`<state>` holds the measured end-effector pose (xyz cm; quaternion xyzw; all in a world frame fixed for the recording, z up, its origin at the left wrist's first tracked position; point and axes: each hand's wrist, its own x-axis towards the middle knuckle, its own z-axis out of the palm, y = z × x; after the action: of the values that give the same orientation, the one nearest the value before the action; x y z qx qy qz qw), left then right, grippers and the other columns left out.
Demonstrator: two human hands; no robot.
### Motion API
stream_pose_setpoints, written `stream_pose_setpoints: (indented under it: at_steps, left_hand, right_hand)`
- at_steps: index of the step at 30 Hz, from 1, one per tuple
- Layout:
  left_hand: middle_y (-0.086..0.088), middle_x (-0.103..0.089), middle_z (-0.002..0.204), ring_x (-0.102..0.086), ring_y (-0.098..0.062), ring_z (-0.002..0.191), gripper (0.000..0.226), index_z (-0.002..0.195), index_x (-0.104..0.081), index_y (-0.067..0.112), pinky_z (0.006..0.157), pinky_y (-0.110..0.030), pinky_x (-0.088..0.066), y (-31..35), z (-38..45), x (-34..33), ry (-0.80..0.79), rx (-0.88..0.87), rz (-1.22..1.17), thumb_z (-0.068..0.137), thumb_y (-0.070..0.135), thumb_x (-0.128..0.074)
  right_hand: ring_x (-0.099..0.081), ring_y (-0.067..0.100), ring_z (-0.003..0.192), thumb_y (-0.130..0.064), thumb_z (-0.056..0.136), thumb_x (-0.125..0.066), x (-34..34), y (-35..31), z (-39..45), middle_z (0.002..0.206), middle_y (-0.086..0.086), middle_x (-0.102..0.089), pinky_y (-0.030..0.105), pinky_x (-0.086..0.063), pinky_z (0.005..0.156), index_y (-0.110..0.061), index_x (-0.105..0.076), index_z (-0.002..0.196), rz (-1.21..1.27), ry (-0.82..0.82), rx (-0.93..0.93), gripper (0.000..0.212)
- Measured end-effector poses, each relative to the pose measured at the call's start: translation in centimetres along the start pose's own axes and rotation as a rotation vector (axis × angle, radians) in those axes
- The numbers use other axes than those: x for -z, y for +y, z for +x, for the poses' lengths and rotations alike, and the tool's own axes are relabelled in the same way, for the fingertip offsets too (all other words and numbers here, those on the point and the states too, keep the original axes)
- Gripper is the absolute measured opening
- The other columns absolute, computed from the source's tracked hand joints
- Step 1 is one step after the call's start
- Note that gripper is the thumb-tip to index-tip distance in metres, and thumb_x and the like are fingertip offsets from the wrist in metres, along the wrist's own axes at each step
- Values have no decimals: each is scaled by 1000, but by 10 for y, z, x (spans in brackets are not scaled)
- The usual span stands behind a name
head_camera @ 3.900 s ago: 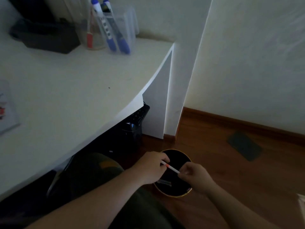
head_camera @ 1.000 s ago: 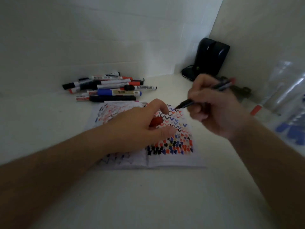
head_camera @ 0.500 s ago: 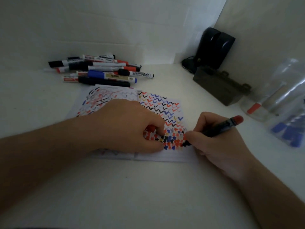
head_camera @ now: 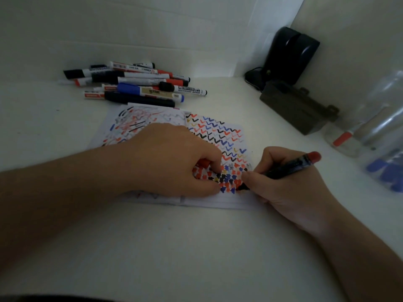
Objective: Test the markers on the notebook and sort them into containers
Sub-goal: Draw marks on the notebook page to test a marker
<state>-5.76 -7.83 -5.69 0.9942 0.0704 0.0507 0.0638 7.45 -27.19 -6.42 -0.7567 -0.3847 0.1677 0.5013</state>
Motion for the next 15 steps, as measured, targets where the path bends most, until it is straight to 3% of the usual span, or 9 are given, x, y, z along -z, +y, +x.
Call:
stream_pose_setpoints:
  at_steps: [15]
  left_hand:
    - [29, -50, 68, -42, 11, 65, 46, 115, -54, 63, 61, -23, -35, 2, -2, 1, 7, 2, -21, 75, 85, -45]
  right_hand:
    - [-53, 5, 43, 3, 81, -80, 2, -2, -3, 49, -3, -61, 22, -42, 43, 6, -58, 65, 28, -39, 12, 27]
